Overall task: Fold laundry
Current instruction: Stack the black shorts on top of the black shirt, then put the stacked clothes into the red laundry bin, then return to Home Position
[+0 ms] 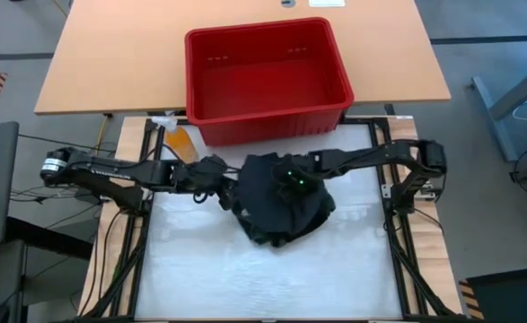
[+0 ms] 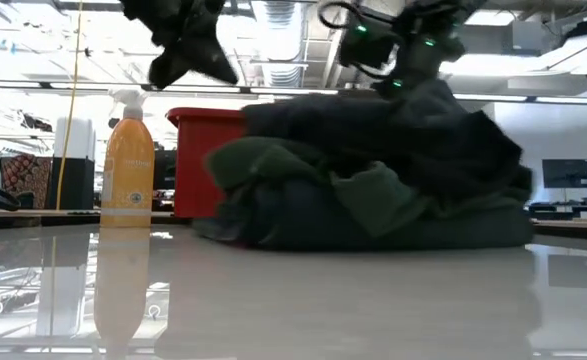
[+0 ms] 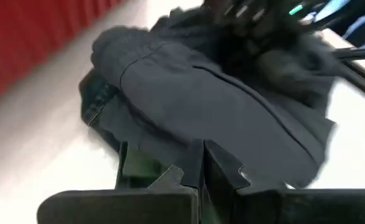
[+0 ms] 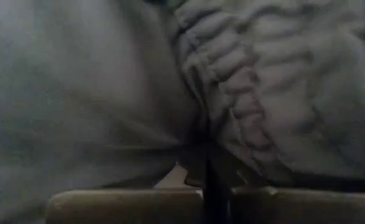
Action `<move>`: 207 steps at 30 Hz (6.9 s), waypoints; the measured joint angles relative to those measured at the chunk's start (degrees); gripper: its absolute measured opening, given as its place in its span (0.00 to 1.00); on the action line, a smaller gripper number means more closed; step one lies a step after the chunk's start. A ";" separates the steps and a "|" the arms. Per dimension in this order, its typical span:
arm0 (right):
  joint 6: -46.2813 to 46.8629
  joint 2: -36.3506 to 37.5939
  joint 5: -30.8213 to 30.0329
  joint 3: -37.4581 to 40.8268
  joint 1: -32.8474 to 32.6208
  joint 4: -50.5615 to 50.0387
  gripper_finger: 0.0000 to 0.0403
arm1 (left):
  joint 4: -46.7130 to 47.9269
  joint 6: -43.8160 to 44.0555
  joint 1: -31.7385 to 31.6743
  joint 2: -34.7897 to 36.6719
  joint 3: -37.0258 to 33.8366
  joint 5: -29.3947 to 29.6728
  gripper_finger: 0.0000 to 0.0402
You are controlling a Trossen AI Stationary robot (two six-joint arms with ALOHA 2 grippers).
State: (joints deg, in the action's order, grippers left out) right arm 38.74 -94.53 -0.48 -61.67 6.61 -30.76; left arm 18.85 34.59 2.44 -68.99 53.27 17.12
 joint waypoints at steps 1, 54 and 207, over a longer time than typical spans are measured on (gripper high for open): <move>-0.33 -0.27 0.43 -1.84 0.00 -0.33 0.05 | -0.11 1.64 0.21 0.02 -0.98 0.14 0.00; 27.60 16.30 -1.59 32.23 -2.05 29.90 0.94 | -51.82 45.74 5.05 -28.20 -25.04 -4.46 0.72; -19.71 17.96 -24.86 -20.58 -16.93 -2.54 0.77 | -6.25 -22.92 2.34 9.56 8.61 1.43 0.60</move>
State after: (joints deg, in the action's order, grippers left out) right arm 19.03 -76.57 -25.34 -82.25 -10.32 -33.31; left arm 12.60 11.66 4.78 -59.43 61.88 18.56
